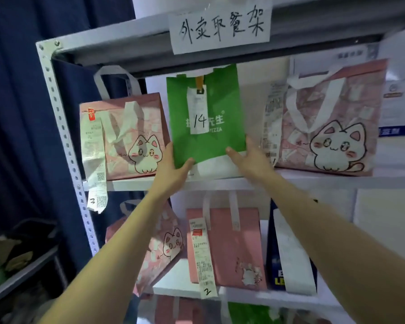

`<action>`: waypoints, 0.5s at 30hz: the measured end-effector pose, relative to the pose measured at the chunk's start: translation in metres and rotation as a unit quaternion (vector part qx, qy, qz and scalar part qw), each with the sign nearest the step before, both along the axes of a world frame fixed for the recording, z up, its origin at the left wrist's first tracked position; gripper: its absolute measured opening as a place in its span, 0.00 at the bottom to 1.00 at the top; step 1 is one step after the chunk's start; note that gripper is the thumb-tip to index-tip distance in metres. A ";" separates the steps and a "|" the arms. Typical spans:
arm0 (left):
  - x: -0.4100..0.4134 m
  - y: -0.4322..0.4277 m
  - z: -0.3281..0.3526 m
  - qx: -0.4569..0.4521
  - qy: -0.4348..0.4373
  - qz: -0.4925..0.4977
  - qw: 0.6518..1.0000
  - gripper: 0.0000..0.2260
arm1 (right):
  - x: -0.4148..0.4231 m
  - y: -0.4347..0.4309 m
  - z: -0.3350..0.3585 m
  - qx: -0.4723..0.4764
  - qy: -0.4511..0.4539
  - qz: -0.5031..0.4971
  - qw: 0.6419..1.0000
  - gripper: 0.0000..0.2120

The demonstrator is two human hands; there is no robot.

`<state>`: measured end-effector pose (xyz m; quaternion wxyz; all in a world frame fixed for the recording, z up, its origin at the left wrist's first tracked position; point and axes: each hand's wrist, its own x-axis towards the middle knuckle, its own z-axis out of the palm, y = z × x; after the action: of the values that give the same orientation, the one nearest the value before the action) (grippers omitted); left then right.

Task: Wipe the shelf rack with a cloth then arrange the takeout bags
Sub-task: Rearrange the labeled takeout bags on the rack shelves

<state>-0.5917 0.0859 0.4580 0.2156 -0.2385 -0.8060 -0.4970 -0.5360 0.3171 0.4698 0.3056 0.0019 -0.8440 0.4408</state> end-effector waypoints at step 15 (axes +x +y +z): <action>0.136 -0.012 -0.037 0.114 0.041 -0.037 0.992 0.26 | 0.141 -0.023 -0.027 -0.048 0.080 -0.023 0.995 0.20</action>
<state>-0.4554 0.0734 0.4209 0.2558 -0.2624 -0.7248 -0.5835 -0.3955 0.2943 0.4430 0.3822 0.0032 -0.7945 0.4719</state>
